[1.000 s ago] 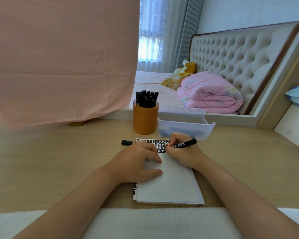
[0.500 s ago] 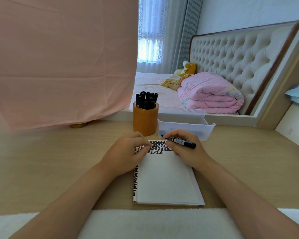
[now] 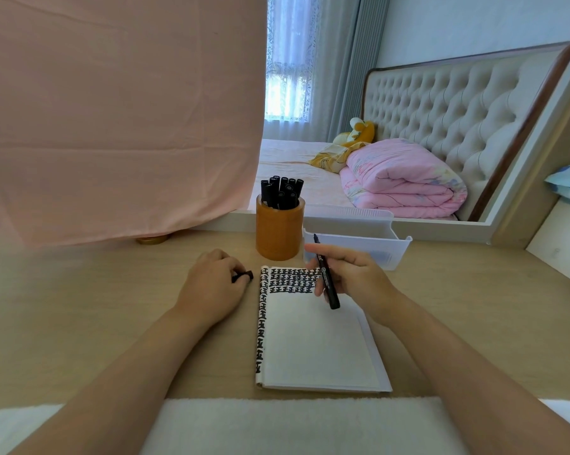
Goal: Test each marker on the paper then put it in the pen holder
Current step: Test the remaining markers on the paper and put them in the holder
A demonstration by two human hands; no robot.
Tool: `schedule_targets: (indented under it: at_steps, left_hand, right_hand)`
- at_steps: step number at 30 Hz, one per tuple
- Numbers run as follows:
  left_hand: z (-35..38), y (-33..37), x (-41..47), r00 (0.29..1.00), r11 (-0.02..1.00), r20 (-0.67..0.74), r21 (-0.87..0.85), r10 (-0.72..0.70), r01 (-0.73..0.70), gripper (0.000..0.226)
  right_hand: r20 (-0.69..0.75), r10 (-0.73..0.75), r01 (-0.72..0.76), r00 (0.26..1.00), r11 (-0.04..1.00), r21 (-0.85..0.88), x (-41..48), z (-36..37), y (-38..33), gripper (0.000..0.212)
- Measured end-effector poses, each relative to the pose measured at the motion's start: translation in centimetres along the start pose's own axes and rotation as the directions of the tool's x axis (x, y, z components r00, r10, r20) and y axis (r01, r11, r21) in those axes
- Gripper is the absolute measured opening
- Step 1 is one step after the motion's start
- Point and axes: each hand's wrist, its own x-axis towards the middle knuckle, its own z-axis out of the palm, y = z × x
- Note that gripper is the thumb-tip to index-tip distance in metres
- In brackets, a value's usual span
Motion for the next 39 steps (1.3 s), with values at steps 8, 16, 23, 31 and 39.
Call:
schedule_targets:
  at_steps: [8, 16, 23, 31, 39]
  left_hand:
    - [-0.8, 2.4, -0.9, 0.978, 0.953, -0.156, -0.25, 0.138, -0.174, 0.015]
    - [-0.6, 3.0, -1.3, 0.969, 0.933, -0.144, -0.272, 0.201, -0.234, 0.017]
    - [-0.7, 3.0, -1.4, 0.956, 0.914, -0.108, -0.28, 0.273, -0.292, 0.018]
    - [-0.7, 3.2, -1.3, 0.944, 0.906, 0.021, -0.286, 0.33, -0.31, 0.025]
    - [-1.5, 3.6, -1.2, 0.924, 0.898, 0.143, -0.327, 0.354, -0.293, 0.017]
  right_hand:
    - [-0.103, -0.093, 0.054, 0.99, 0.944, -0.324, 0.2, 0.3, 0.2, 0.025]
    - [-0.066, -0.29, 0.164, 0.955, 0.698, -0.697, -0.2, 0.6, 0.5, 0.021]
    - [-0.04, -0.336, 0.189, 0.941, 0.619, -0.763, 0.0, 0.6, 0.8, 0.022]
    - [0.135, -0.394, 0.326, 0.909, 0.47, -0.821, -0.6, 0.8, 0.2, 0.029]
    - [0.245, -0.497, 0.406, 0.833, 0.247, -0.88, -0.3, 0.7, 0.3, 0.021]
